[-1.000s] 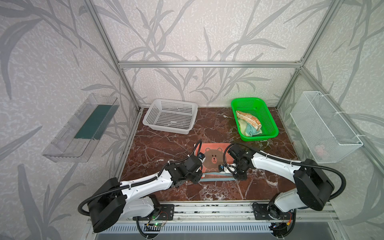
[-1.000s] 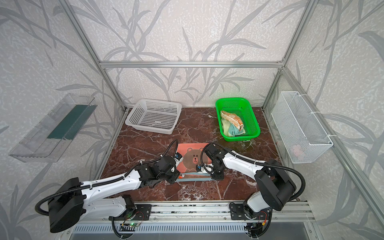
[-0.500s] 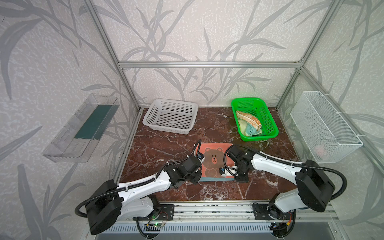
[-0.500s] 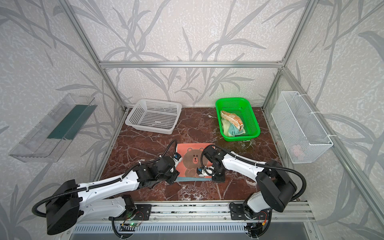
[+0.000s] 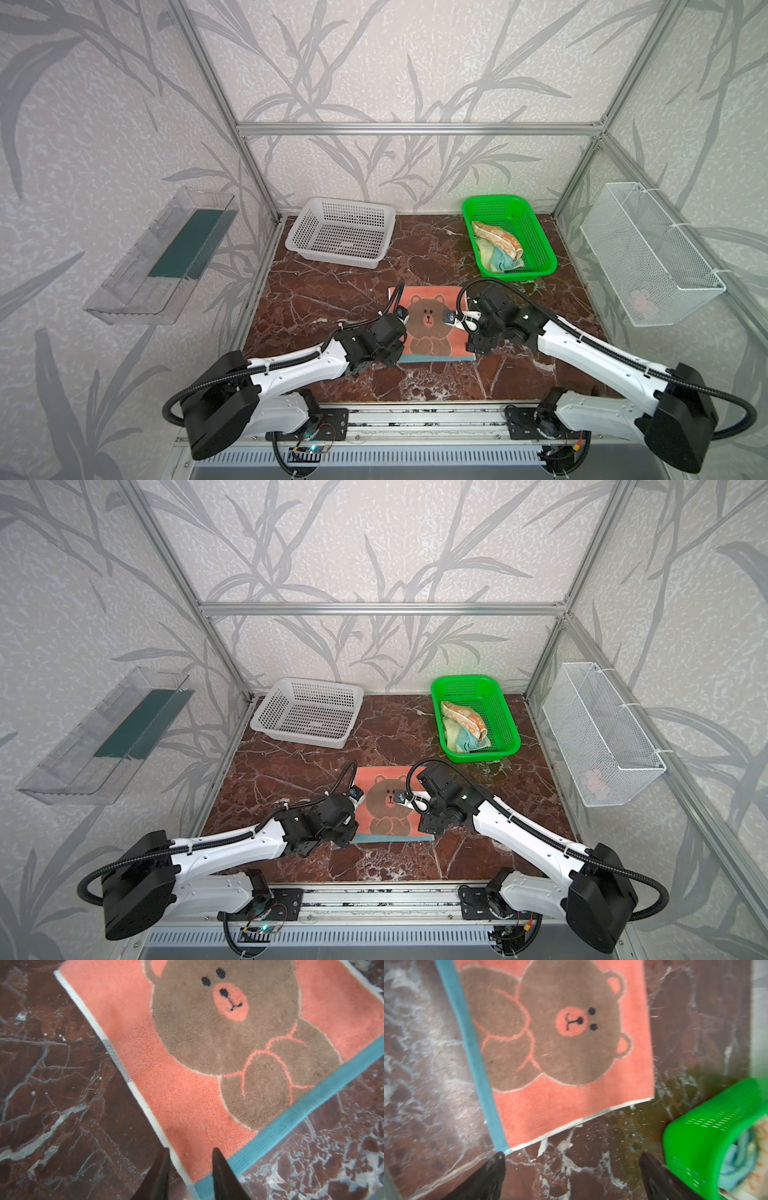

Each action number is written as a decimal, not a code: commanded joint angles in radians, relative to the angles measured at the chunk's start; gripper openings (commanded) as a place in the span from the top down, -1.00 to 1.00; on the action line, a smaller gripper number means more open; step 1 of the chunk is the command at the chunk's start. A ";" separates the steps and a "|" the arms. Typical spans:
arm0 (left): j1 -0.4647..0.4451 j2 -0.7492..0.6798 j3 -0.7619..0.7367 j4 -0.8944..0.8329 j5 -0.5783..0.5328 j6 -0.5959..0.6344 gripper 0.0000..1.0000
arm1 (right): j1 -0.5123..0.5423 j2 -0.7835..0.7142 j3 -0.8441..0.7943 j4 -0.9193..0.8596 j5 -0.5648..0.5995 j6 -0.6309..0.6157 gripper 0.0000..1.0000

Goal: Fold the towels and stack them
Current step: 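Open both grippers to release the folded towel, then raise both grippers and move them to the towel's far corners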

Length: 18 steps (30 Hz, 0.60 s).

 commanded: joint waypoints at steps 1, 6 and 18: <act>0.003 0.014 0.039 0.020 -0.114 -0.054 -0.27 | -0.023 -0.024 -0.025 0.241 0.188 0.153 -0.99; 0.030 0.051 0.106 0.048 -0.110 0.019 -0.98 | -0.090 0.060 0.086 0.179 0.166 0.269 -0.98; 0.281 0.340 0.423 -0.028 0.099 0.229 -0.85 | -0.203 0.345 0.265 0.181 0.007 0.222 -0.99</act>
